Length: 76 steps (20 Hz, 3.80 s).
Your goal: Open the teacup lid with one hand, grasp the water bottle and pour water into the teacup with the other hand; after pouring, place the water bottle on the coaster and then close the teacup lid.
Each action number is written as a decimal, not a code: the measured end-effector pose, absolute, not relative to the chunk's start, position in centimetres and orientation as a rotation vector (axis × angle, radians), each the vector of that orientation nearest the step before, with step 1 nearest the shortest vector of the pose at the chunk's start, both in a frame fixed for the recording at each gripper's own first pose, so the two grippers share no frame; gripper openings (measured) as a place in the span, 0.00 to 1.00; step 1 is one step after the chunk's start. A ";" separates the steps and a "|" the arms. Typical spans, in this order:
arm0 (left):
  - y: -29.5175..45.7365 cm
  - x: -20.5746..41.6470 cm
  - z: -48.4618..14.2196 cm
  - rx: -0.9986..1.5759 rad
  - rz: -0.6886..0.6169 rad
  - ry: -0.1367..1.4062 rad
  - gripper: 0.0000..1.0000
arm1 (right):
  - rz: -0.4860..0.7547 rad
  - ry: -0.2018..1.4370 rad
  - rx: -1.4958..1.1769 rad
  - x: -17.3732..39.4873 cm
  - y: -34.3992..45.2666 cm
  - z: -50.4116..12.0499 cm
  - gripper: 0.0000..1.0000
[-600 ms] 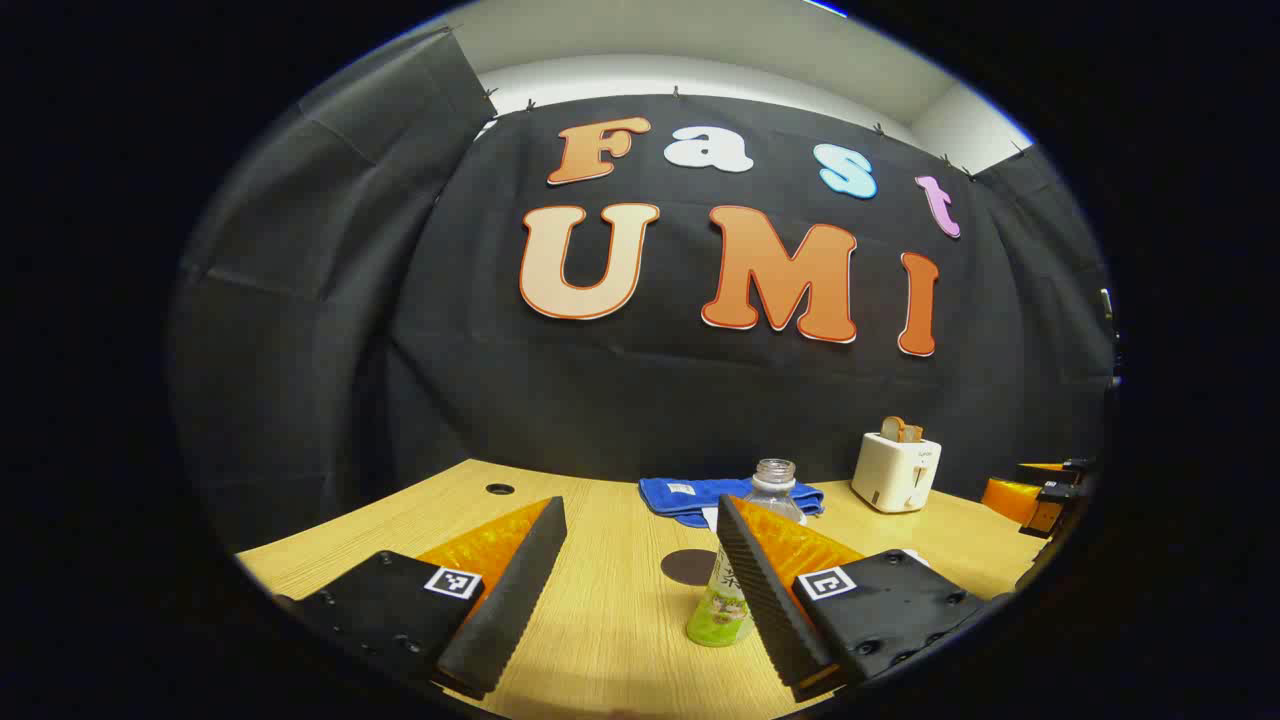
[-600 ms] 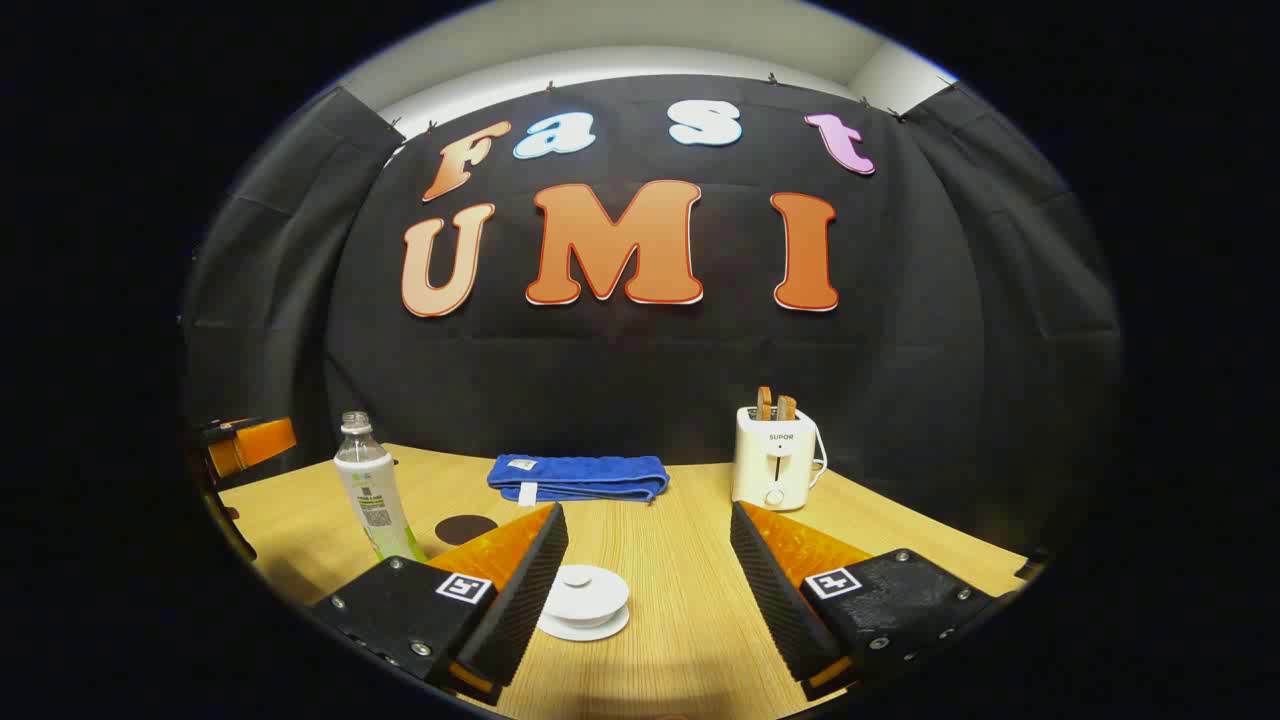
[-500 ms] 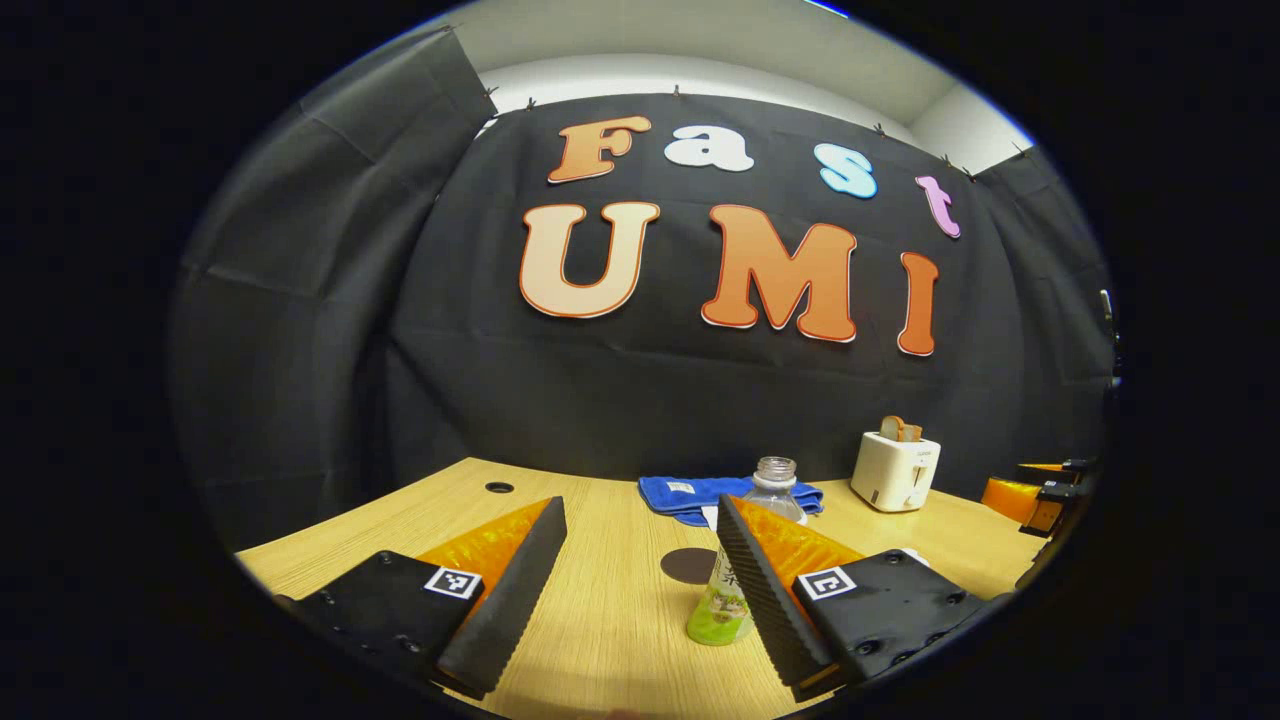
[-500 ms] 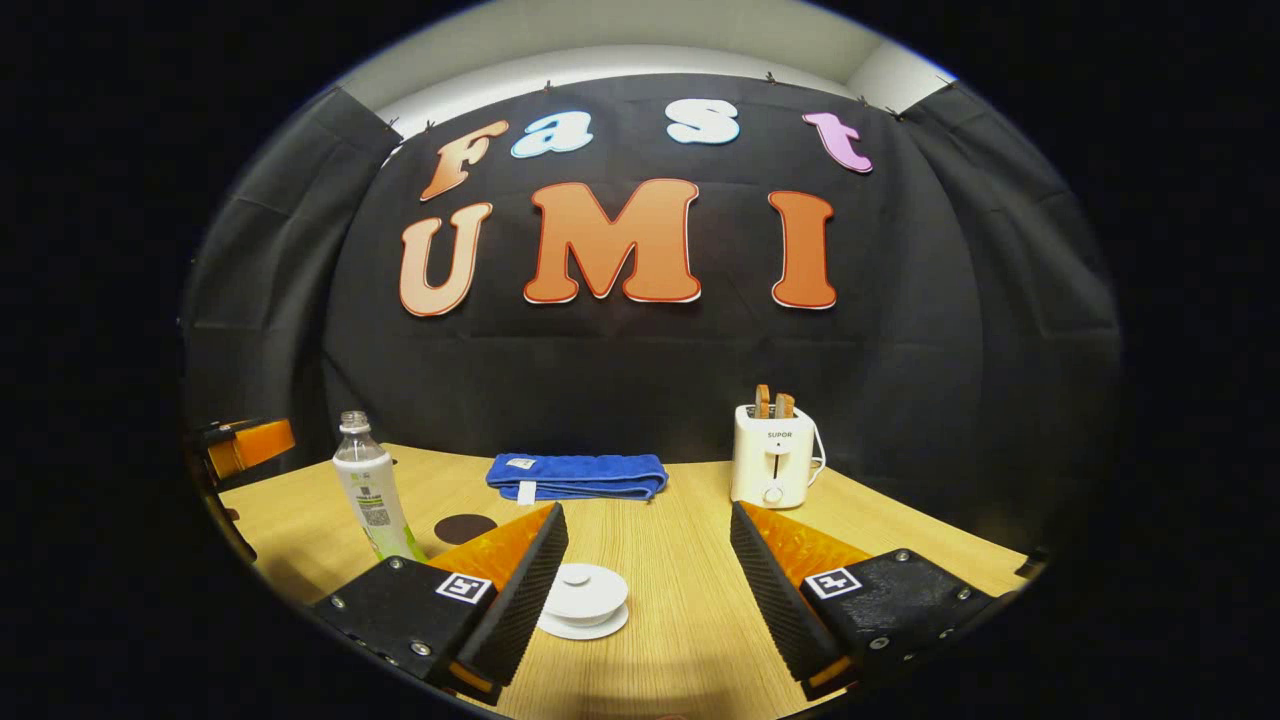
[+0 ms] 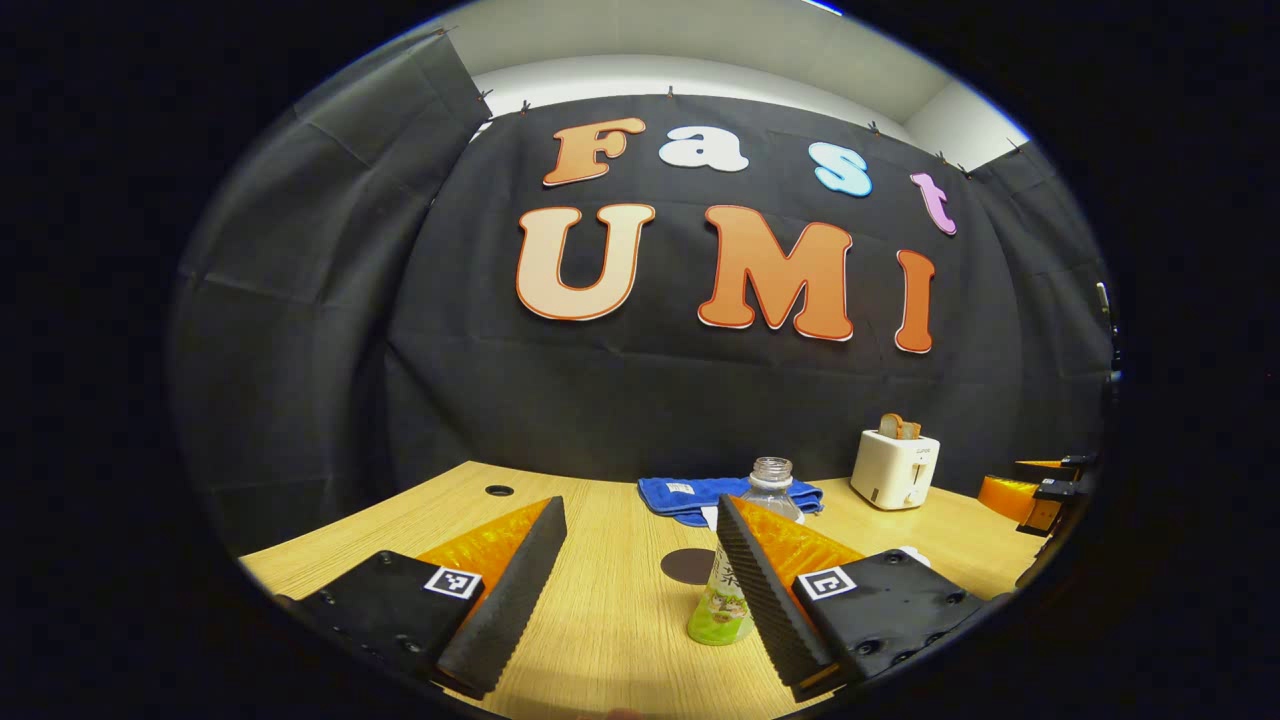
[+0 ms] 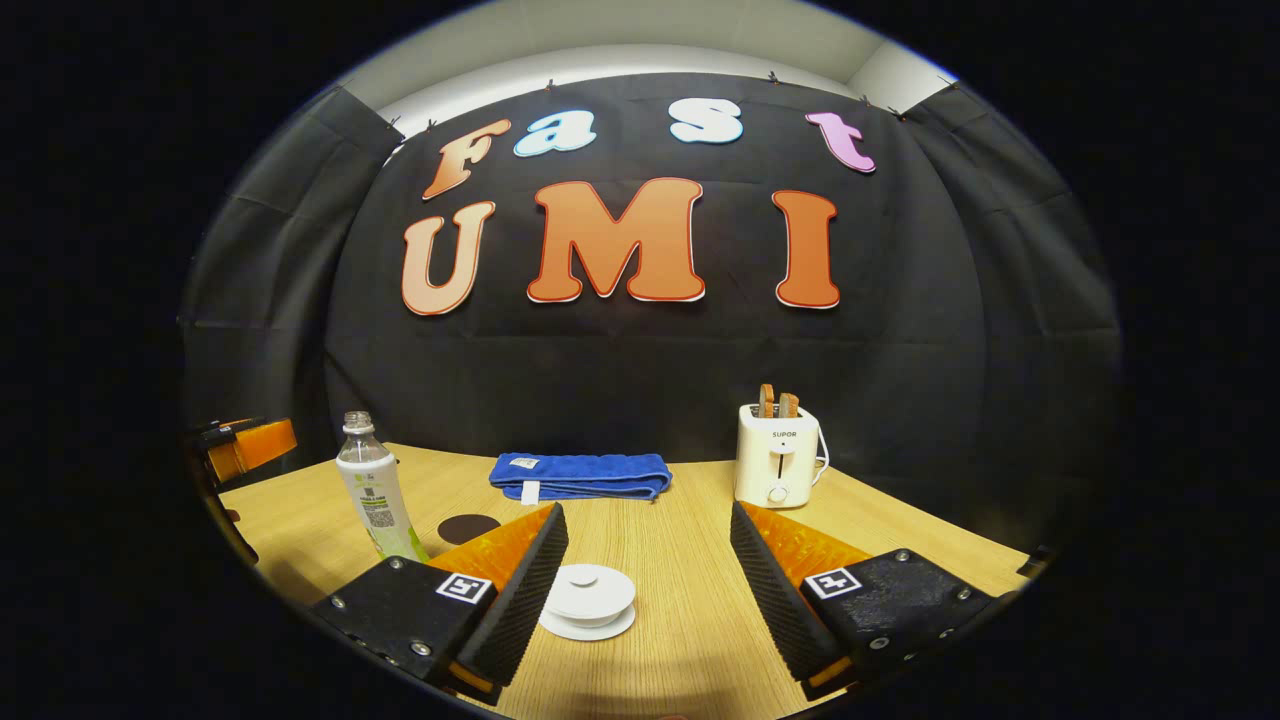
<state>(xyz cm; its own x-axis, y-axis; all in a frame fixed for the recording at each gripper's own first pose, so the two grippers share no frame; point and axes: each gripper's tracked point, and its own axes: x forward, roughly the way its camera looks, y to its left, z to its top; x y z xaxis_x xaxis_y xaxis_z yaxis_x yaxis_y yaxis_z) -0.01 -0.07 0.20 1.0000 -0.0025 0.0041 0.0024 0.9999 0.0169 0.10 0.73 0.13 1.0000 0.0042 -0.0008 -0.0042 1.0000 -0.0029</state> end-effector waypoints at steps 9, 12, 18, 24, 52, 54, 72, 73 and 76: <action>0.0 0.0 0.3 0.032 0.003 -0.007 0.99 | 0.003 0.007 -0.001 0.3 0.8 -0.1 0.98; 0.1 0.0 0.4 0.033 0.006 -0.006 0.99 | 0.006 0.014 -0.004 0.4 0.9 -0.4 0.98; 0.4 0.1 0.5 0.037 0.011 -0.010 0.99 | 0.023 0.030 -0.008 1.3 2.1 -0.9 0.98; 1.2 0.5 0.3 0.044 0.028 -0.006 0.99 | 0.059 0.089 -0.022 3.6 4.2 -3.3 0.98; 4.1 2.3 -1.1 0.065 0.091 0.026 0.99 | 0.081 0.292 -0.074 8.3 6.6 -9.9 0.29; 4.0 2.3 -1.1 0.065 0.090 0.026 0.99 | 0.077 0.288 -0.085 8.2 6.6 -10.0 0.25; 2.6 1.0 1.3 0.050 0.073 -0.002 0.99 | -0.085 0.197 -0.023 6.7 -3.2 -3.5 0.11; 2.1 0.7 1.7 0.045 0.060 -0.007 0.99 | -0.100 0.204 -0.015 6.3 -3.9 -3.8 0.11; 0.3 -0.1 2.5 0.045 0.033 -0.012 0.99 | -0.126 0.220 0.000 5.6 -5.4 -4.4 0.11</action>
<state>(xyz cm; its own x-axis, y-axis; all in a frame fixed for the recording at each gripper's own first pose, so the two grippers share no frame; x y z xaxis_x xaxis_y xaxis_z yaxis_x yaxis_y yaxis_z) -0.14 0.33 2.48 0.9994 0.0325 0.0131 -0.0331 0.9984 0.0450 5.55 -5.43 -4.43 0.9681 -0.1248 -0.2175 0.1247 0.9921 -0.0140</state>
